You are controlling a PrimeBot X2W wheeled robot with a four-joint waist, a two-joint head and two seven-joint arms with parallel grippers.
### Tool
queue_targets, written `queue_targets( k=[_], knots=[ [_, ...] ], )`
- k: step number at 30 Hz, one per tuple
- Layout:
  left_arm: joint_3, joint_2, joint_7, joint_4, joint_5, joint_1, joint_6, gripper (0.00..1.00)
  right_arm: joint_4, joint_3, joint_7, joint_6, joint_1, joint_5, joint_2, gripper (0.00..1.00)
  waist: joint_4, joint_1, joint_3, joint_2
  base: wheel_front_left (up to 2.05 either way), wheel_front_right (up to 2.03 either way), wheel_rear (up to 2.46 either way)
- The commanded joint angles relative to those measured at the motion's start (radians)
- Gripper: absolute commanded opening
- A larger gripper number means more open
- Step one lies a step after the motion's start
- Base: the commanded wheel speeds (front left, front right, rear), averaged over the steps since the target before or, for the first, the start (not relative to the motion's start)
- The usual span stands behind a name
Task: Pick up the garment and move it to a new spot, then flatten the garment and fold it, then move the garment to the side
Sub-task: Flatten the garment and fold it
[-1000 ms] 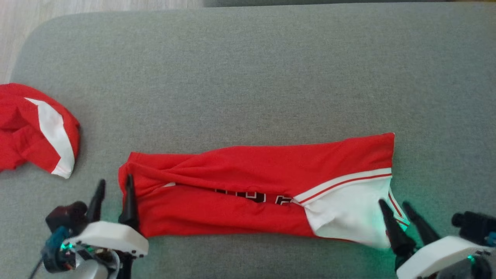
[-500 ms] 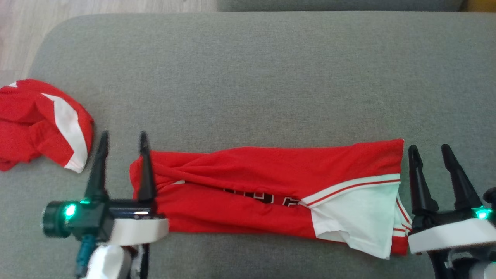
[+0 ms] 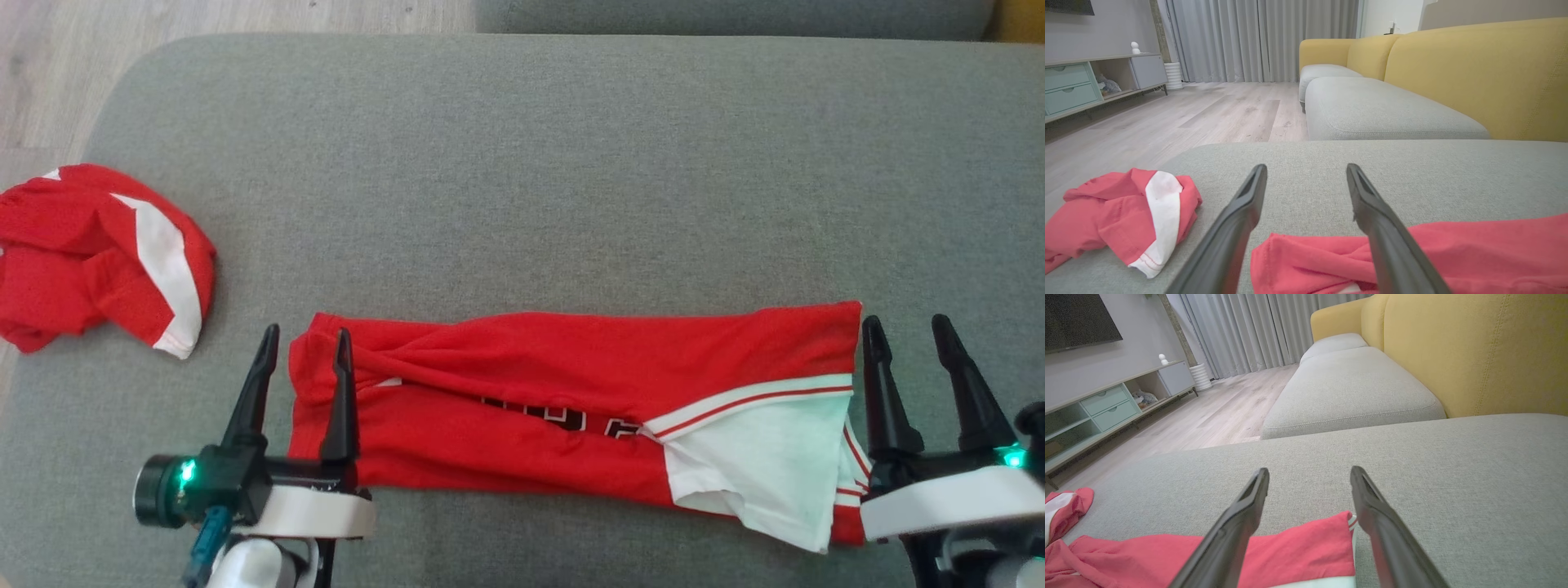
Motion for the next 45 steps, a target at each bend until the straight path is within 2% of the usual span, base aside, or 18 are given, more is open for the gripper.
queue_targets(
  k=[1,6,16,19,20,21,26,33,45],
  knots=[
    [0.043,0.002,-0.005,-0.019,0.003,-0.037,-0.007,1.00,-0.031,0.024,-0.004,-0.001,-0.009,-0.006,-0.007,1.00,0.001,0.0000,-0.001,0.0000,0.00,0.00,0.00],
    [0.055,-0.006,-0.005,0.001,0.003,-0.043,-0.028,1.00,0.007,0.030,0.020,-0.001,0.010,-0.016,-0.007,1.00,0.006,0.0000,-0.003,0.0000,0.00,0.00,0.00],
    [0.067,-0.041,-0.005,0.024,0.010,-0.065,-0.064,1.00,0.326,0.007,0.063,-0.001,0.007,0.032,-0.011,1.00,0.036,0.0000,0.013,0.0000,0.00,0.00,0.00],
    [0.076,-0.055,-0.005,0.029,0.012,-0.070,-0.077,1.00,0.404,0.050,0.138,-0.001,-0.022,0.063,-0.029,1.00,0.042,0.0000,0.019,0.0000,0.00,0.00,0.00],
    [0.078,-0.058,-0.005,0.030,0.013,-0.072,-0.080,1.00,0.411,0.065,0.156,-0.001,-0.030,0.088,-0.030,0.58,0.043,0.0000,0.022,0.0000,0.00,0.00,0.00],
    [0.081,-0.062,-0.005,0.031,0.014,-0.074,-0.082,1.00,0.415,0.078,0.172,-0.001,-0.035,0.108,-0.034,0.00,0.044,0.0000,0.023,0.0000,0.00,0.00,0.00],
    [0.097,-0.075,-0.005,0.034,0.022,-0.077,-0.092,1.00,0.394,0.111,0.227,-0.001,-0.044,0.164,-0.061,0.00,0.046,0.0000,0.024,0.0000,0.00,0.00,0.00],
    [0.118,-0.086,-0.005,0.039,0.032,-0.063,-0.099,1.00,0.294,0.066,0.235,-0.001,-0.026,0.157,-0.083,0.00,0.037,0.0000,0.010,0.0000,0.00,0.00,0.00],
    [0.147,-0.097,-0.005,0.058,0.051,-0.045,-0.102,1.00,0.156,-0.221,0.293,-0.001,0.026,0.112,-0.115,0.00,0.002,0.0000,-0.021,0.0000,0.00,0.00,0.00]
  ],
)
